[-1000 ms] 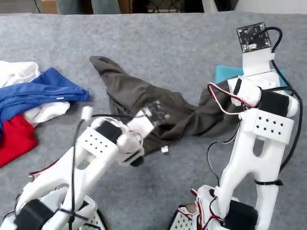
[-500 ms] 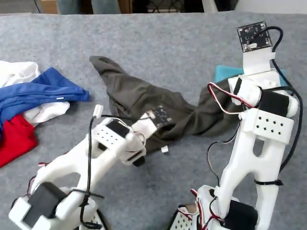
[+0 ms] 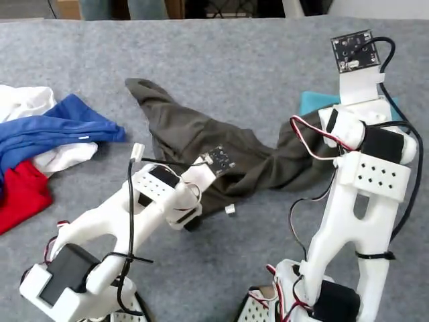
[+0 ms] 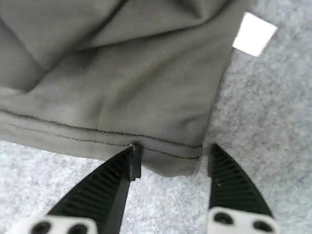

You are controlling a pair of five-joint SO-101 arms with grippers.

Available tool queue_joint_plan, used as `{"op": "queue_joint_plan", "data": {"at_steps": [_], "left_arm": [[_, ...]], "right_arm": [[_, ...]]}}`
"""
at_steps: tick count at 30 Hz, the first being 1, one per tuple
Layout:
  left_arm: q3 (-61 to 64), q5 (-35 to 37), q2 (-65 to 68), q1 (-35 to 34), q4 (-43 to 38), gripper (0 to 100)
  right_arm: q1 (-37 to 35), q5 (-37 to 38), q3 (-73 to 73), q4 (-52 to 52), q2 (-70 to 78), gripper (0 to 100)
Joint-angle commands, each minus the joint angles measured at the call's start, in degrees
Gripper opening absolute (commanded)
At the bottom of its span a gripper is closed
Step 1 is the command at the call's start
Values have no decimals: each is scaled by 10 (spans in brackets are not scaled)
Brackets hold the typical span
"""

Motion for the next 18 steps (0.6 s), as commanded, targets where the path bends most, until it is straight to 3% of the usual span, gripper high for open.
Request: {"op": "queue_joint_plan", "data": {"at_steps": [1,10,14,16,18], "left_arm": [[-3,-2,1,-5,-25,181],[-1,-4,2,-5,-24,176],[-7,-21,-4,-4,-18,94],[-22,-55,-4,-3,13,29],[-50,-77,-4,-6,65,34]], "right_arm": [[7,2,-7,-5,-3,14],[7,4,-7,-5,-4,14],[7,4,-7,-5,-4,14],[7,4,-7,-5,-4,14],[7,4,-7,-4,-4,14]]}}
